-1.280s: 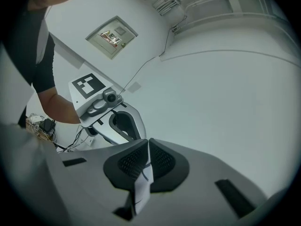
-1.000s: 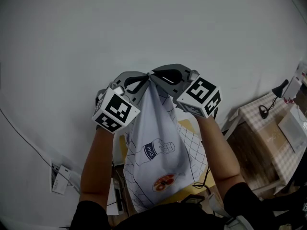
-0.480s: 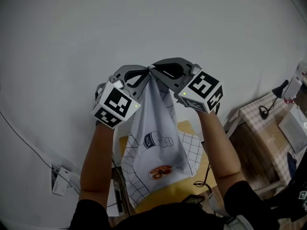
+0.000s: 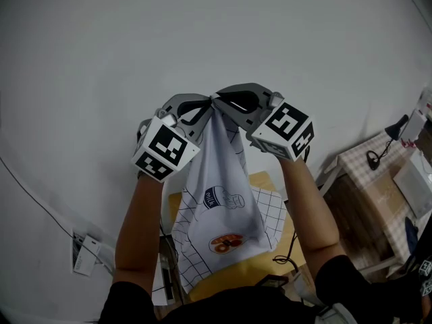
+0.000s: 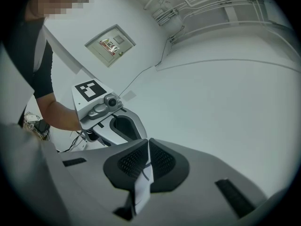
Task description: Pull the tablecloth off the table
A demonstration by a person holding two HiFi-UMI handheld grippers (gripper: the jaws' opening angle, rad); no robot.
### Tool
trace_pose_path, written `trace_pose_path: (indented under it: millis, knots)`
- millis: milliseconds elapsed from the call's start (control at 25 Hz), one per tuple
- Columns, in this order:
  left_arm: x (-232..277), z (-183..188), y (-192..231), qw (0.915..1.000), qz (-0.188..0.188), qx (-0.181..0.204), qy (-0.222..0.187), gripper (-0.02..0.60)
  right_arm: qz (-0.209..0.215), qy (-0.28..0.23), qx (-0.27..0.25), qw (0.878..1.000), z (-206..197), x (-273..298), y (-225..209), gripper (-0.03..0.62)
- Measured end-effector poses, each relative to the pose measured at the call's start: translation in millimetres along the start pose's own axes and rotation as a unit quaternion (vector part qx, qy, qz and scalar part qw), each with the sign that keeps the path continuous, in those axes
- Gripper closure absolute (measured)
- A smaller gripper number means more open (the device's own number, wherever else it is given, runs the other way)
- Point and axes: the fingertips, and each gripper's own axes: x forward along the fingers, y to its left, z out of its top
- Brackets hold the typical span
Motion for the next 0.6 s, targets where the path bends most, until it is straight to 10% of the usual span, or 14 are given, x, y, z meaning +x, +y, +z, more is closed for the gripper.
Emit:
trace_pose_path:
  millis: [600]
  knots:
    - [3.2,-4.5,0.1,1.0,-0.001,-0.004,0.004,0.569,0.002,-0.007,0.005,1.0,-3.9,2.7,-1.1,0.576]
